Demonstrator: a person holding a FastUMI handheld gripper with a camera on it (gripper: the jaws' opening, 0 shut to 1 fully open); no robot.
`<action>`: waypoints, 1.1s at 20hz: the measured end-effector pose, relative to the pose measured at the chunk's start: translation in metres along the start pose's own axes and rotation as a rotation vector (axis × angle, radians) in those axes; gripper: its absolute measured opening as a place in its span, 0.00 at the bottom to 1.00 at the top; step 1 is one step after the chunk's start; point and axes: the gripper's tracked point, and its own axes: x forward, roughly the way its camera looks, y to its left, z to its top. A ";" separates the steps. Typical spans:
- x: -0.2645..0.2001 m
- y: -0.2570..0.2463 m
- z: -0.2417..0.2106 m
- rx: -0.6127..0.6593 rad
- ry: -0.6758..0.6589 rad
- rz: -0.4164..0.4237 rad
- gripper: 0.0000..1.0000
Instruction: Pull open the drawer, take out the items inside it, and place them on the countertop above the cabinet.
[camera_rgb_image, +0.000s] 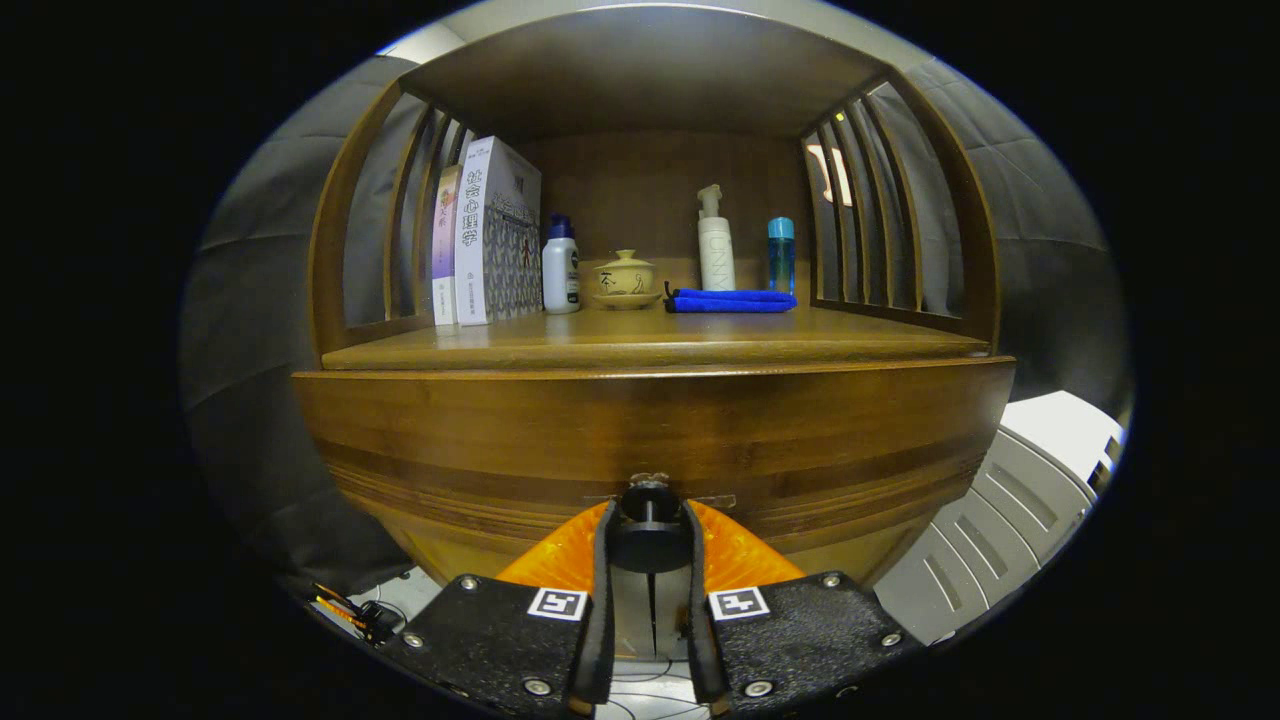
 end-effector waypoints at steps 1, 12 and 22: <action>-0.009 0.000 -0.004 0.009 0.002 0.002 0.30; -0.089 -0.001 -0.033 0.004 0.053 -0.001 0.30; -0.134 0.007 -0.052 0.031 0.086 0.011 0.30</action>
